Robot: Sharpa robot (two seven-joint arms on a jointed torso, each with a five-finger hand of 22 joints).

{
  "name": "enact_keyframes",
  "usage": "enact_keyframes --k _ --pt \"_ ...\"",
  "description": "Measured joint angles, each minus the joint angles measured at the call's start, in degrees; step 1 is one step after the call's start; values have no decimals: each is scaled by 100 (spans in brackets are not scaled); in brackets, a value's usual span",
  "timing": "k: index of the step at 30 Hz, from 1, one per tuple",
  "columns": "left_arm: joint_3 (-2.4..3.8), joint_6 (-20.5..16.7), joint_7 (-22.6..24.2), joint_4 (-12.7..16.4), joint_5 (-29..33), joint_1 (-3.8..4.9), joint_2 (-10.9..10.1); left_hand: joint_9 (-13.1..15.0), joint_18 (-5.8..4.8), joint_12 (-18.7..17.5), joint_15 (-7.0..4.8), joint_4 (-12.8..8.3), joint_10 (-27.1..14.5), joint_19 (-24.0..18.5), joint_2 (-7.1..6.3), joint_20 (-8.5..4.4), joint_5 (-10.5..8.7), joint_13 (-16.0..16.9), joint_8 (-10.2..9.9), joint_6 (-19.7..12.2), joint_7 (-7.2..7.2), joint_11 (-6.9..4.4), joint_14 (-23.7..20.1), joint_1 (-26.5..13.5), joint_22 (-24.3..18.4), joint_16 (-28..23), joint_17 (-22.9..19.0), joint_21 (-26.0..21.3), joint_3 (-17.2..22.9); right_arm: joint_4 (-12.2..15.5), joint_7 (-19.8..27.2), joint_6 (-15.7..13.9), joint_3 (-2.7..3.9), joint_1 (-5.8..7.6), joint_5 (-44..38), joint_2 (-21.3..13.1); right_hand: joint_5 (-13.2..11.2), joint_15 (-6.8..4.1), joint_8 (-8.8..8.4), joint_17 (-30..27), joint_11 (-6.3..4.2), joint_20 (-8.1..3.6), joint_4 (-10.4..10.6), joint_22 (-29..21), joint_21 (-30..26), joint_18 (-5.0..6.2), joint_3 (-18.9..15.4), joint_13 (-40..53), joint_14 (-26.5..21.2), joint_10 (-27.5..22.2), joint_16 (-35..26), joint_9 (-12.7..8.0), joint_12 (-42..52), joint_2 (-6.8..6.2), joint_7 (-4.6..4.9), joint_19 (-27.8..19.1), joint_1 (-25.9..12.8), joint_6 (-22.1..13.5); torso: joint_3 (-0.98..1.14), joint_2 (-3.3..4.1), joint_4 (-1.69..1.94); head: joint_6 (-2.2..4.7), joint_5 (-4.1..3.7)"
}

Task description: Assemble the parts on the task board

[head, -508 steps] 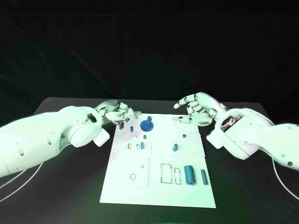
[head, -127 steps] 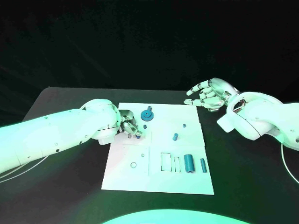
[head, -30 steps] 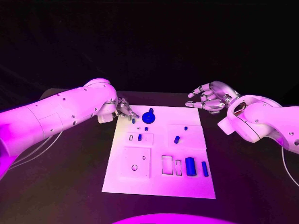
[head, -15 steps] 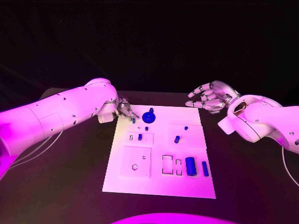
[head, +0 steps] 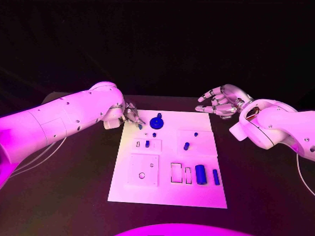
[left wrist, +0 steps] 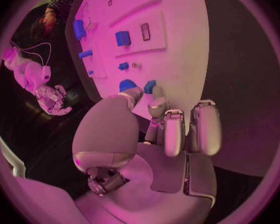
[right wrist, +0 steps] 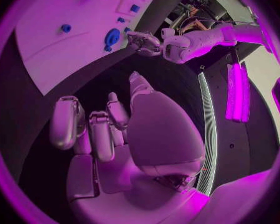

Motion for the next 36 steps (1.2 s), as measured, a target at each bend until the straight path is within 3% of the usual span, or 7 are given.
enact_keyframes --k 13,19,21,25,27,30,36 --pt "1 33 30 -13 59 3 0 56 0 0 -29 -56 42 8 81 -9 -1 -2 36 29 -29 -42 13 372 10 0 0 0 227 -4 0 -2 0 0 -2 5 0 0 0 -1 0 0 0 -1 0 0 0 0 0 0 0 0 0 0 0 0 0 0 0 -1 1 -7 -1" --pt "2 36 38 -17 73 3 -5 85 0 0 -49 -150 41 10 80 -11 -29 -24 19 -14 -30 -40 -7 595 20 0 0 22 592 -6 0 -3 0 -1 -3 6 0 0 0 -1 0 0 0 -1 0 0 0 0 0 0 0 0 0 0 0 0 0 0 2 -2 0 -8 3" --pt "2 36 39 -13 78 3 -13 108 0 0 -48 -107 41 29 59 -29 -2 -37 20 -45 -18 -39 -7 703 22 0 0 22 713 -7 0 -4 0 -1 -3 7 0 0 0 -1 0 0 0 -2 0 0 0 0 0 0 0 0 0 0 0 0 0 0 2 -3 -2 -8 7" --pt "0 34 41 51 101 0 -77 281 0 -30 -48 171 61 29 -16 -30 34 -78 147 -75 12 -19 -7 749 21 0 0 22 992 -10 0 -4 0 -1 -3 11 0 0 0 -1 0 0 0 -2 0 0 0 0 0 0 0 0 0 0 0 0 0 0 2 -3 -4 -5 13" --pt "0 29 44 129 129 -2 -143 372 0 -34 -48 257 64 29 -117 -30 59 -63 191 -76 12 -17 -7 684 24 0 0 22 1077 -12 0 -4 0 -1 -3 12 0 0 0 -1 0 0 0 -2 0 0 0 0 0 0 0 0 0 0 0 0 0 0 4 -5 -4 -3 18" --pt "0 11 49 282 187 -2 -251 395 0 -12 -48 129 107 29 -232 -30 69 -19 242 -75 13 -24 -7 569 31 0 0 22 1312 -17 0 -4 0 -1 -3 12 0 0 0 -2 0 0 0 -2 0 0 0 0 0 0 0 0 0 0 0 0 0 0 4 -8 2 2 20" --pt "0 -103 72 745 324 -3 -543 459 0 33 -48 22 164 29 -290 -29 104 45 265 -76 15 -42 -7 455 68 0 0 22 1492 -34 1 -4 0 -2 -3 7 0 0 0 -2 0 0 0 -2 0 0 0 0 0 0 0 1 0 0 0 0 0 0 4 -18 15 23 8"
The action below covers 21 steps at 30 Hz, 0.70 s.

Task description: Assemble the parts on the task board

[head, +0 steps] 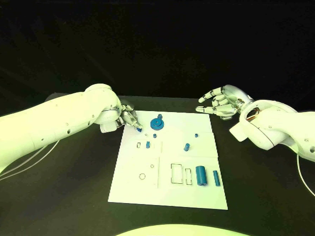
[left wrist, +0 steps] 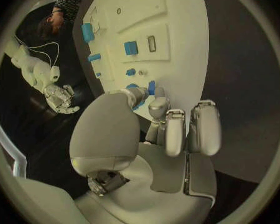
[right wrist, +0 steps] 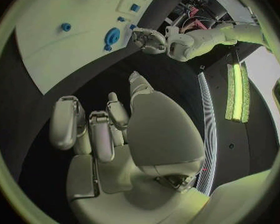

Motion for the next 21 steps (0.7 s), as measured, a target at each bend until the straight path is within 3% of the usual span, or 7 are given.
enact_keyframes --k 12,21 --pt "2 -391 87 1033 190 -12 -668 40 -1 65 0 -23 94 0 -91 0 19 90 42 44 -42 -11 0 -114 44 0 0 19 104 -12 0 0 -1 -5 0 -25 0 0 0 0 -1 -1 0 -1 -27 0 0 -1 0 -1 -22 -8 0 31 0 -42 -31 0 2 -3 8 45 24" --pt "-4 -635 179 1482 2 -176 -960 56 0 89 0 -8 144 21 -119 -21 19 129 78 72 -66 -22 0 -143 73 0 0 41 119 -11 -2 -2 -2 -12 0 -45 0 0 0 3 -23 -1 0 -1 -89 -1 0 -36 0 -23 -44 -7 0 31 0 -42 -30 0 3 1 14 0 74"
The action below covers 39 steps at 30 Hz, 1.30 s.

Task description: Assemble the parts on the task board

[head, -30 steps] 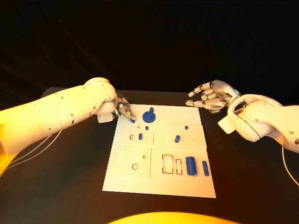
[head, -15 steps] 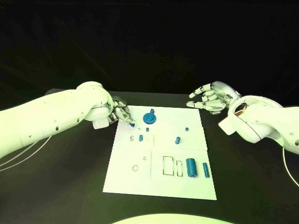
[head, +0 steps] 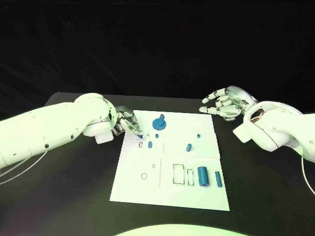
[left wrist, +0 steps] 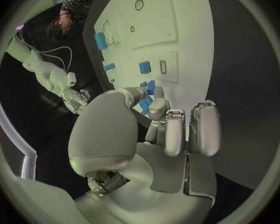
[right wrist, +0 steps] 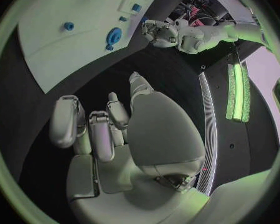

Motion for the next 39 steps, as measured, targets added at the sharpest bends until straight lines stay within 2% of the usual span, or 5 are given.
enact_keyframes --k 7,8,18,39 --pt "1 -123 35 252 -257 -75 -137 0 0 26 0 10 9 0 -31 0 0 25 0 23 13 -9 0 -31 24 0 0 26 11 0 0 -3 -1 -5 0 -1 0 0 0 1 0 0 0 2 -24 0 0 -8 0 0 0 0 0 0 0 -41 0 0 -1 3 -7 -47 56" --pt "1 -137 39 297 -310 -87 -156 0 0 26 0 -91 19 0 -41 0 -2 25 0 23 13 -18 0 -41 24 0 0 26 125 0 0 -4 -1 -6 0 -2 0 0 4 1 0 0 0 2 -24 0 0 -8 0 0 0 0 0 0 0 -41 0 0 -3 4 -9 -52 65" --pt "1 -241 46 511 -695 -222 -227 12 0 49 0 -99 33 0 -91 0 22 53 0 25 13 -5 0 -91 41 0 0 26 132 2 0 -8 -2 -11 1 -8 0 0 22 1 0 0 0 1 -24 0 0 -8 0 0 0 0 0 0 0 -41 0 0 -4 5 -16 -106 122" --pt "0 -423 82 541 -1122 -345 -191 11 0 78 -21 -84 82 20 -113 -20 21 102 -8 56 4 -40 21 -114 47 0 0 26 148 2 1 -10 -3 -17 2 -18 0 0 22 -1 0 0 0 -7 -24 0 0 -19 0 0 -23 -4 0 -1 0 -41 0 0 -4 8 -22 -145 157"
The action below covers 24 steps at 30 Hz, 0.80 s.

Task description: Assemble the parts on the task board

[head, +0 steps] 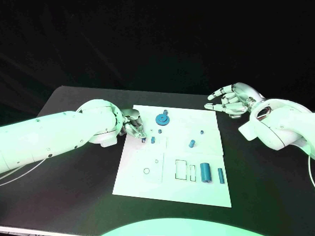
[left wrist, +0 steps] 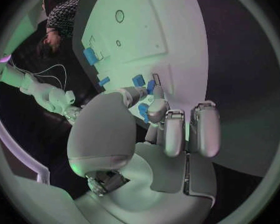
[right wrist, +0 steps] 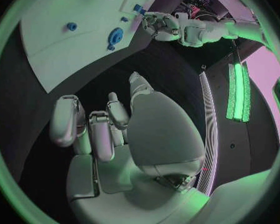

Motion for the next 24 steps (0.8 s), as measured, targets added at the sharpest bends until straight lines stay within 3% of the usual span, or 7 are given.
enact_keyframes --k 24 --pt "-2 35 -5 9 -93 -46 6 1 0 0 0 -1 -1 0 -26 0 -1 4 20 28 -11 1 0 -26 -2 0 0 22 0 2 0 1 0 -3 1 -10 0 0 0 -1 0 0 0 0 -21 0 0 1 0 0 0 -5 0 0 0 0 0 0 3 0 1 -36 6"
